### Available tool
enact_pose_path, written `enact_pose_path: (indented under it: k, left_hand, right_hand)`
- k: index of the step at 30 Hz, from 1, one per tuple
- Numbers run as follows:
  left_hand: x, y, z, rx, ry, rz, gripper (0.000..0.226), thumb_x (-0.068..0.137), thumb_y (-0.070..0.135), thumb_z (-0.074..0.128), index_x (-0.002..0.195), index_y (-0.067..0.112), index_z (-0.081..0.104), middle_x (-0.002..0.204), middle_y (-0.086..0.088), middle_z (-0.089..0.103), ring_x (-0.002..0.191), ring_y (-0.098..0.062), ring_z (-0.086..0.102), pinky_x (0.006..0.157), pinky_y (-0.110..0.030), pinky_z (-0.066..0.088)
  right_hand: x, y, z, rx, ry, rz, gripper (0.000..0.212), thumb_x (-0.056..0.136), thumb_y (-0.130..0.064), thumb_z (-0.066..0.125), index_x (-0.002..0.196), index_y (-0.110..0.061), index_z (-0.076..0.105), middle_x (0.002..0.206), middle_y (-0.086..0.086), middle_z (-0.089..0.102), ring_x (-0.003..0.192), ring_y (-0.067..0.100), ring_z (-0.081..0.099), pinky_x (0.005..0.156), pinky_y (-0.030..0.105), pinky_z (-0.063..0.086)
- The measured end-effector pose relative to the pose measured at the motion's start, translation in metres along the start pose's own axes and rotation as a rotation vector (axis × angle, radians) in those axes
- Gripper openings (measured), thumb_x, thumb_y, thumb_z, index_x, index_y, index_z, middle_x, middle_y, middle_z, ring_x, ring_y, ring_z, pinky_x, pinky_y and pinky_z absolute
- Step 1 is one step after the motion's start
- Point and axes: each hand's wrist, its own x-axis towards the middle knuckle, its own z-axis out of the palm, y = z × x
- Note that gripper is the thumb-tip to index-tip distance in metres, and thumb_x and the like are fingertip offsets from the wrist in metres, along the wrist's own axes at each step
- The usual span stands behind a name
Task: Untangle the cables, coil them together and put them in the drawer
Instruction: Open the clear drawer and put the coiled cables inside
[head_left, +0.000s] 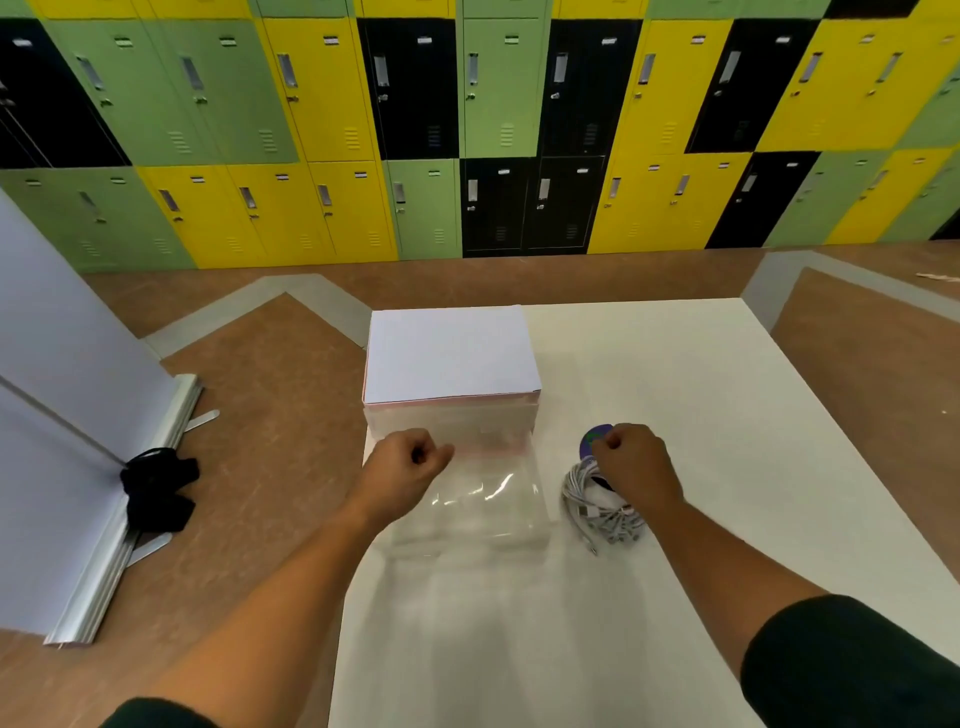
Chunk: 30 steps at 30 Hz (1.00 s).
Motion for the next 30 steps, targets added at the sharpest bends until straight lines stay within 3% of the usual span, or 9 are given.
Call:
enact_pose_path:
  k: [3,7,10,12,16,19,22,27,30]
  left_hand:
    - [0.005,0.033,0.029,-0.007,-0.125,0.092,0.034,0.094,0.038,0.064,0.068,0.018,0.056,0.056,0.008,0.05,0.051,-0.009,0.046,0.053,-0.024,0.04]
    - [0.02,0.064,0.077,0.077,-0.242,0.174,0.011,0.093,0.034,0.064,0.097,0.024,0.067,0.091,0.008,0.068,0.078,-0.01,0.063,0.071,-0.025,0.051]
    - [0.032,0.079,0.113,0.205,-0.318,0.219,0.038,0.094,0.031,0.064,0.129,0.019,0.058,0.125,-0.001,0.062,0.104,-0.015,0.061,0.09,-0.028,0.05]
    - [0.038,0.085,0.135,0.307,-0.356,0.204,0.051,0.095,0.03,0.063,0.139,0.012,0.048,0.137,-0.009,0.053,0.12,-0.024,0.055,0.098,-0.032,0.044]
    - [0.047,0.093,0.172,0.444,-0.41,0.086,0.035,0.095,0.019,0.057,0.125,0.002,0.047,0.128,-0.018,0.052,0.114,-0.03,0.054,0.08,-0.027,0.038]
    - [0.05,0.09,0.188,0.531,-0.46,0.049,0.033,0.093,0.013,0.056,0.123,0.003,0.047,0.126,-0.018,0.053,0.112,-0.03,0.056,0.082,-0.029,0.043]
    - [0.052,0.089,0.2,0.587,-0.489,0.026,0.037,0.091,0.013,0.058,0.125,0.005,0.048,0.125,-0.017,0.053,0.111,-0.031,0.058,0.088,-0.033,0.048]
    - [0.053,0.089,0.212,0.491,-0.479,-0.044,0.038,0.09,0.006,0.056,0.126,0.002,0.047,0.129,-0.018,0.048,0.117,-0.03,0.053,0.094,-0.032,0.046]
    - [0.053,0.088,0.214,0.392,-0.412,-0.144,0.033,0.088,0.009,0.062,0.119,0.0,0.052,0.124,-0.019,0.054,0.115,-0.03,0.055,0.083,-0.028,0.045]
  right_hand:
    - [0.006,0.021,-0.017,0.027,0.071,0.069,0.019,0.087,-0.014,0.056,0.068,-0.01,0.058,0.066,0.006,0.06,0.066,0.027,0.055,0.06,0.031,0.042]
    - [0.012,0.051,-0.026,0.065,0.06,0.154,0.006,0.086,-0.019,0.062,0.092,-0.017,0.064,0.091,0.004,0.068,0.085,0.025,0.063,0.072,0.032,0.048]
    - [0.017,0.076,-0.024,0.131,-0.003,0.265,0.021,0.084,-0.027,0.067,0.101,-0.018,0.06,0.096,0.01,0.07,0.083,0.027,0.064,0.076,0.04,0.053]
    - [0.013,0.081,-0.023,0.218,-0.074,0.351,0.033,0.085,-0.029,0.07,0.112,-0.015,0.055,0.092,0.011,0.066,0.075,0.026,0.059,0.068,0.038,0.051]
    - [0.005,0.087,-0.019,0.378,-0.202,0.439,0.035,0.089,-0.021,0.07,0.118,-0.014,0.052,0.088,0.014,0.065,0.065,0.027,0.061,0.06,0.034,0.051]
    - [0.004,0.091,-0.011,0.4,-0.206,0.397,0.034,0.086,-0.012,0.071,0.117,-0.013,0.057,0.098,0.016,0.069,0.075,0.03,0.07,0.07,0.044,0.061]
    - [0.005,0.096,-0.007,0.409,-0.194,0.4,0.034,0.082,-0.009,0.073,0.113,-0.013,0.059,0.099,0.017,0.069,0.081,0.035,0.072,0.071,0.054,0.061]
    - [0.002,0.099,-0.007,0.462,-0.14,0.395,0.023,0.082,0.001,0.067,0.097,-0.015,0.06,0.092,0.019,0.069,0.079,0.037,0.072,0.069,0.054,0.061]
    - [0.003,0.106,-0.005,0.479,-0.093,0.381,0.026,0.081,0.002,0.063,0.092,-0.021,0.06,0.092,0.017,0.07,0.08,0.034,0.072,0.066,0.054,0.061]
